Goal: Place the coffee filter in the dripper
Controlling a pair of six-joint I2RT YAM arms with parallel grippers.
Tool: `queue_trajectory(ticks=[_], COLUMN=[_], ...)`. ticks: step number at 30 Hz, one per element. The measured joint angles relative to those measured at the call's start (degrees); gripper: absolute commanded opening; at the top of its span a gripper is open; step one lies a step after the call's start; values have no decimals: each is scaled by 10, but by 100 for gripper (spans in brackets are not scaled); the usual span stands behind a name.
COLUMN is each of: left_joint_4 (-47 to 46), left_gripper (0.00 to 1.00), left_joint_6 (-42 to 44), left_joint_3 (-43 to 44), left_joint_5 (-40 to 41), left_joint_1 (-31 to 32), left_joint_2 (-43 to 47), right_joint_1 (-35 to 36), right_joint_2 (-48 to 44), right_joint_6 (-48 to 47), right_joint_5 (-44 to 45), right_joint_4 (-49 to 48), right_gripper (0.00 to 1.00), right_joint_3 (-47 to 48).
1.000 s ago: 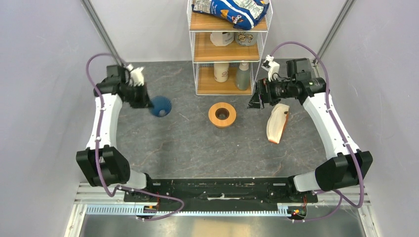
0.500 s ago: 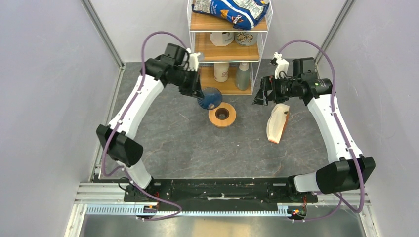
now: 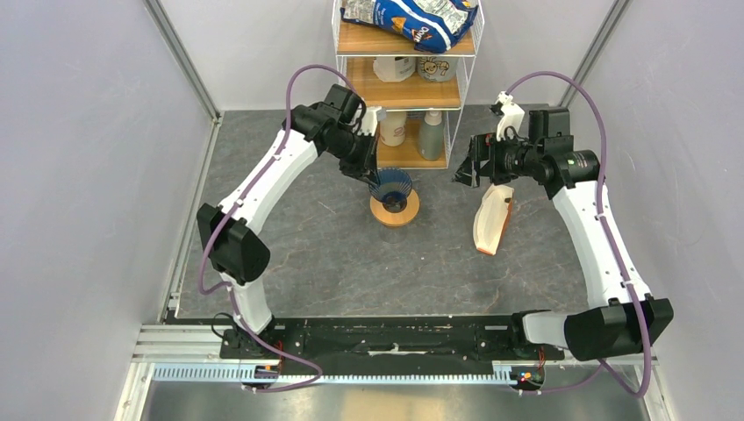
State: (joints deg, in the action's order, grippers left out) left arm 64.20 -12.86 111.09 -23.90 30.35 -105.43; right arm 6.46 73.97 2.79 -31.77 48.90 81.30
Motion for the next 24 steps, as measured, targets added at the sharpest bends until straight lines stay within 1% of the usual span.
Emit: queue_trajectory(ticks=[16,21,24], left_joint_4=[-2,-5,-5], left_gripper=[3,6,12], left_joint_6=[-2,-2,-2], left_joint_3=[3,4,4], left_joint_5=[1,1,1], left_joint_1=[10,10,10], left_joint_2=[-32,-40,-41], right_joint_1=[0,0,0], right_joint_2=[0,1,1], right_joint_6=[-4,-4,-4], right_joint_5=[-33,-38,-41], right_joint_4=[-4,-4,-4], right_gripper=[97,97,97], right_joint_3=[-9,-11,-12])
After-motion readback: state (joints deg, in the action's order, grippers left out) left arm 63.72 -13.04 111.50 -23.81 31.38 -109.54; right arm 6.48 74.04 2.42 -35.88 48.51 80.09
